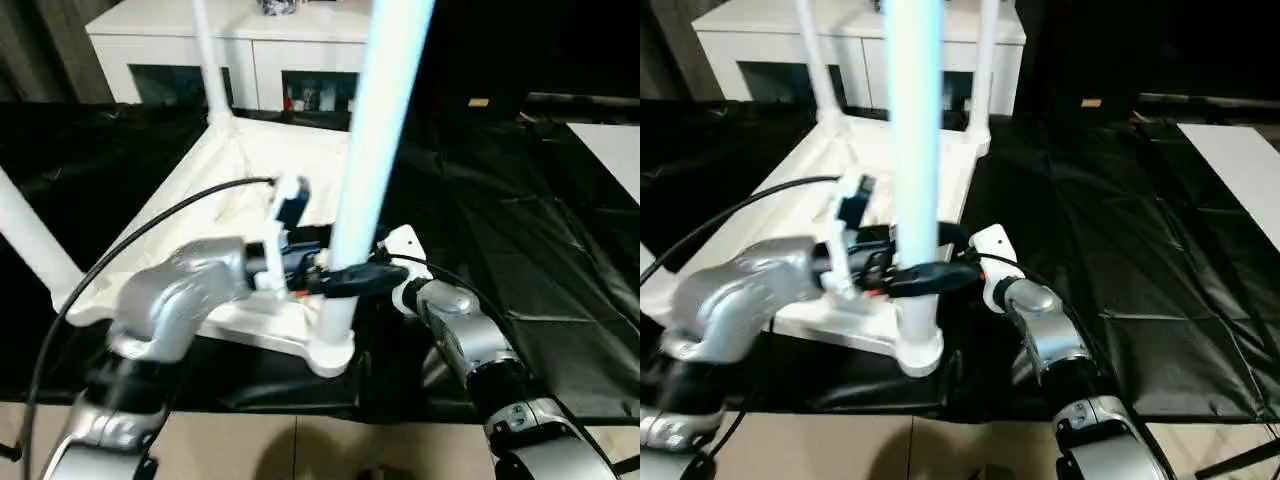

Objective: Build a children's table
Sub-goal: Rotate table base

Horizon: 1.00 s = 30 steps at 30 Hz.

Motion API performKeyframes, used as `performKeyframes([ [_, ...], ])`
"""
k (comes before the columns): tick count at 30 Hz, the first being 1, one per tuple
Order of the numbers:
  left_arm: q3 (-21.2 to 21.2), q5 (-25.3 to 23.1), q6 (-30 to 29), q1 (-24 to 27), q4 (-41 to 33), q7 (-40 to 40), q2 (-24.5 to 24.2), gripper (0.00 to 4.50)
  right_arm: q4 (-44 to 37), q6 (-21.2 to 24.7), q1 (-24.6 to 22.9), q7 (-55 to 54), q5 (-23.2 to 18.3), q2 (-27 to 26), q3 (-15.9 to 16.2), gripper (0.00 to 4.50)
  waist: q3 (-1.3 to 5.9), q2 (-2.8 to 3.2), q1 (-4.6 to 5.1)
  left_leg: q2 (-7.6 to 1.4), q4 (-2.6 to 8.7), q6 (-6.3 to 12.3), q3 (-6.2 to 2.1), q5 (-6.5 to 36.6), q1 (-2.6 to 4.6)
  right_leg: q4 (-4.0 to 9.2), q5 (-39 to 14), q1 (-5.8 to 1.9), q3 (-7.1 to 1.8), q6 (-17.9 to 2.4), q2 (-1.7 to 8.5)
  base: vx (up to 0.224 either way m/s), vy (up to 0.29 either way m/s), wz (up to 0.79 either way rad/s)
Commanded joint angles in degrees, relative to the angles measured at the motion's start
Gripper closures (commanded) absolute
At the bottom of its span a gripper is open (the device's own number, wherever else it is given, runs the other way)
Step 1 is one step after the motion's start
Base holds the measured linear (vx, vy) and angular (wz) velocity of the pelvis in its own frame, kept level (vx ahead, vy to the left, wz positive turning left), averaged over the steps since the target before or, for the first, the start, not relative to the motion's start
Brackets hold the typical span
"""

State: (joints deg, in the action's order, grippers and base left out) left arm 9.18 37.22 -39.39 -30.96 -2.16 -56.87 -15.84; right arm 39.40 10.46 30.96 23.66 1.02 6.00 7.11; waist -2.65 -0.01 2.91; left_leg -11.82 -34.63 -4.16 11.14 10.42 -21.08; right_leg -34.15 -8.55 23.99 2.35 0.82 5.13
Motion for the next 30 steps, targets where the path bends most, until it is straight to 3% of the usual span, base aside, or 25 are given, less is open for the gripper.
performKeyframes([
  [1, 2.7, -3.6, 3.8, -2.6, 3.6, 0.5, 2.0, 0.06, -2.3, -1.2, -0.6, 3.8, -0.4, -2.0, 2.6, 1.04, 3.64, 0.24, -0.6, -0.25, 4.25, -0.28, -0.44, 18.5, 0.33, 3.85, -18.2, -2.95, -1.12, -12.4, 1.21, 0.0, 0.0, 0.0],
  [5, 3.7, -8.2, 9.4, -4.6, 9.2, 2.0, 4.1, 0.06, -3.0, -1.3, -0.9, 4.4, -0.4, -2.0, 2.9, 1.04, 3.58, 0.14, -0.4, -0.21, 4.41, 0.06, -0.61, 19.1, -0.09, 4.11, -19.2, -3.28, -1.01, -12.0, 1.26, 0.0, 0.0, 0.0],
  [6, 3.9, -9.5, 11.1, -5.3, 11.0, 2.8, 4.6, 0.06, -3.1, -1.2, -0.9, 4.4, -0.4, -2.0, 2.9, 1.04, 3.46, 0.47, -0.43, -0.13, 4.45, 0.11, -0.69, 19.9, -0.02, 4.39, -21.3, -3.14, -0.88, -11.3, 1.27, 0.0, 0.0, 0.0],
  [10, 3.6, -13.6, 18.0, -7.8, 17.4, 6.8, 6.9, 0.06, -3.6, -1.3, -1.0, 4.3, -0.8, -1.5, 2.1, 1.04, 3.4, 0.09, -0.26, -0.02, 4.28, 0.04, -0.7, 22.0, 0.23, 5.07, -25.3, -2.77, -0.76, -10.1, 1.25, 0.0, 0.0, 0.0],
  [13, 2.3, -18.9, 26.2, -11.1, 25.7, 15.4, 9.8, 0.06, -4.5, -1.3, -1.1, 3.9, -1.6, 0.2, 0.2, 1.04, 3.47, -0.03, -0.36, 0.01, 4.16, 0.41, -0.65, 22.5, 0.6, 5.51, -26.1, -2.43, -0.67, -9.2, 1.03, 0.0, 0.0, 0.0],
  [15, 1.9, -20.5, 28.8, -12.2, 28.4, 17.8, 10.6, 0.06, -4.8, -1.2, -1.1, 3.5, -2.0, 1.1, -1.0, 1.04, 3.48, -0.21, -0.35, 0.07, 4.34, 0.74, -0.86, 22.1, 0.05, 5.4, -26.2, -2.96, -0.5, -8.8, 1.16, 0.0, 0.0, 0.0],
  [19, 0.8, -22.3, 32.4, -13.9, 32.7, 20.9, 12.2, 0.06, -5.6, -1.1, -1.3, 3.1, -2.8, 3.5, -3.3, 1.04, 3.43, -0.46, -0.43, 0.31, 3.9, 1.15, -0.82, 22.7, 0.27, 6.19, -31.6, -2.38, -0.15, -6.9, 1.24, 0.0, 0.0, 0.0],
  [21, 0.0, -23.7, 36.2, -15.5, 37.3, 23.4, 13.2, 0.06, -6.6, -0.8, -1.8, 2.7, -3.3, 5.6, -5.3, 1.04, 3.42, -0.11, -0.49, 0.36, 3.84, 1.52, -0.73, 23.0, 0.56, 6.65, -31.7, -1.95, -0.06, -7.0, 1.08, 0.0, 0.0, 0.0],
  [22, 0.0, -23.7, 36.4, -15.5, 37.6, 23.1, 13.3, 0.06, -6.8, -0.7, -2.0, 2.7, -3.3, 5.9, -5.6, 1.04, 3.53, -0.27, -0.68, 0.28, 3.83, 1.61, -0.79, 23.2, 0.69, 6.5, -30.9, -2.09, 0.07, -7.4, 1.05, 0.0, 0.0, 0.0],
  [24, 0.0, -23.6, 37.1, -15.4, 37.8, 22.6, 13.5, 0.06, -7.9, -0.3, -2.7, 2.9, -3.5, 7.0, -6.3, 1.04, 3.46, -0.2, -0.71, 0.23, 4.2, 1.99, -0.97, 22.7, 0.04, 6.22, -29.6, -2.61, 0.15, -7.6, 1.15, 0.0, 0.0, 0.0],
  [29, 0.0, -21.0, 36.8, -12.9, 34.1, 16.7, 13.8, 0.06, -13.0, 0.8, -6.0, 4.8, -4.4, 10.0, -7.2, 1.04, 3.71, -0.25, -0.86, -0.14, 4.43, 2.99, -0.94, 20.9, -0.2, 5.86, -24.1, -3.12, 0.06, -10.2, 1.44, 0.0, 0.0, 0.0],
  [30, 1.0, -18.8, 34.8, -10.8, 30.9, 11.1, 12.9, 0.06, -16.1, 1.7, -8.0, 6.4, -5.1, 11.6, -7.6, 1.04, 3.7, -0.38, -0.9, -0.16, 4.38, 3.39, -0.82, 20.5, -0.21, 5.79, -23.3, -2.98, 0.0, -10.9, 1.46, 0.0, 0.0, 0.0],
])
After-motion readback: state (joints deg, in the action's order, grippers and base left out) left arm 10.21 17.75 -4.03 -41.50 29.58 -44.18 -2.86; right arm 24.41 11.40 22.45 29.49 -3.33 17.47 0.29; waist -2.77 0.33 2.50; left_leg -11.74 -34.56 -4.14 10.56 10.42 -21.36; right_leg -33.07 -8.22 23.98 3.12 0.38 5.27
